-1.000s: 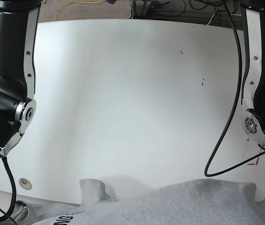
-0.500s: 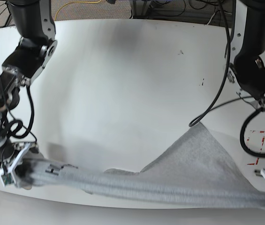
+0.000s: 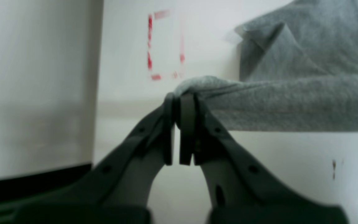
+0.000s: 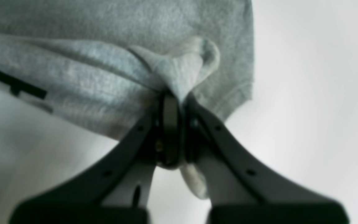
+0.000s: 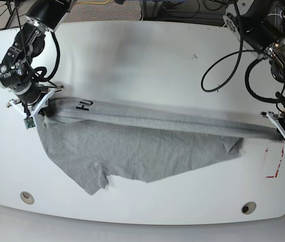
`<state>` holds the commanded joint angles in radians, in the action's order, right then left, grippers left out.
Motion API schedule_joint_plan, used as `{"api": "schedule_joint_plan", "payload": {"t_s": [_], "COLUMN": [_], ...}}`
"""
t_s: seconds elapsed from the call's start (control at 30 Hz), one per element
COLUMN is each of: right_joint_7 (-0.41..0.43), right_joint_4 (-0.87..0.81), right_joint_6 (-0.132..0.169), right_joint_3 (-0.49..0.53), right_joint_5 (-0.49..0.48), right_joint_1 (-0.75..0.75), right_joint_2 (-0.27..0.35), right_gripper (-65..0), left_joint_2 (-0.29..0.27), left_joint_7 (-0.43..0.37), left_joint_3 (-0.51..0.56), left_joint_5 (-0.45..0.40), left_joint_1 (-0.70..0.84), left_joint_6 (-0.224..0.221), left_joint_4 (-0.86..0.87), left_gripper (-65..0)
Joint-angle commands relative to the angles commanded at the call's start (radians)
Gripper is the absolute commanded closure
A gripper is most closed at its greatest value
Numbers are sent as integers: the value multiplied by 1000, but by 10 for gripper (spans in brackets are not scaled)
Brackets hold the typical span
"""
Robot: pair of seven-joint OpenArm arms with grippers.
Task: Layout the t-shirt on the table in an organized manner, then fold the t-shirt properly
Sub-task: 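Lower the held edge onto the table with both grippers, then lift the shirt again with both grippers and lay the edge down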
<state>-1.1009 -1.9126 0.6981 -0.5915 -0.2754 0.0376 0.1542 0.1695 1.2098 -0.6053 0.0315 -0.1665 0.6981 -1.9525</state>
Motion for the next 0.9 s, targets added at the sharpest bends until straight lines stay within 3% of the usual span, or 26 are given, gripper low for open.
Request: {"api": "schedule_joint_plan", "payload": {"t_s": [0.3,0.5,0.6,0.9], "right_joint_7": [25,18,17,15], "right_joint_4": [-6,-20,-14,18], "right_joint_6": [0,0,0,0], "right_joint_3": [2,5,8,149], "right_joint_5": [0,8,8,9], "right_joint_1": [41,-83,-164,-423], "right_joint_2": [-5,5,40,127], "right_gripper": [0,0,0,0], "left_joint_2": [2,2,2,2], "left_joint_7": [-5,-5,-3,0], "left_joint_3": [-37,-25,29,150], "left_joint_5": [2,-2,-8,-9], "left_joint_1": [75,-114,-229,-562], "left_joint_6": [0,0,0,0], "left_joint_4": [2,2,3,15], "left_gripper": [-4,-4,-4,-4]}}
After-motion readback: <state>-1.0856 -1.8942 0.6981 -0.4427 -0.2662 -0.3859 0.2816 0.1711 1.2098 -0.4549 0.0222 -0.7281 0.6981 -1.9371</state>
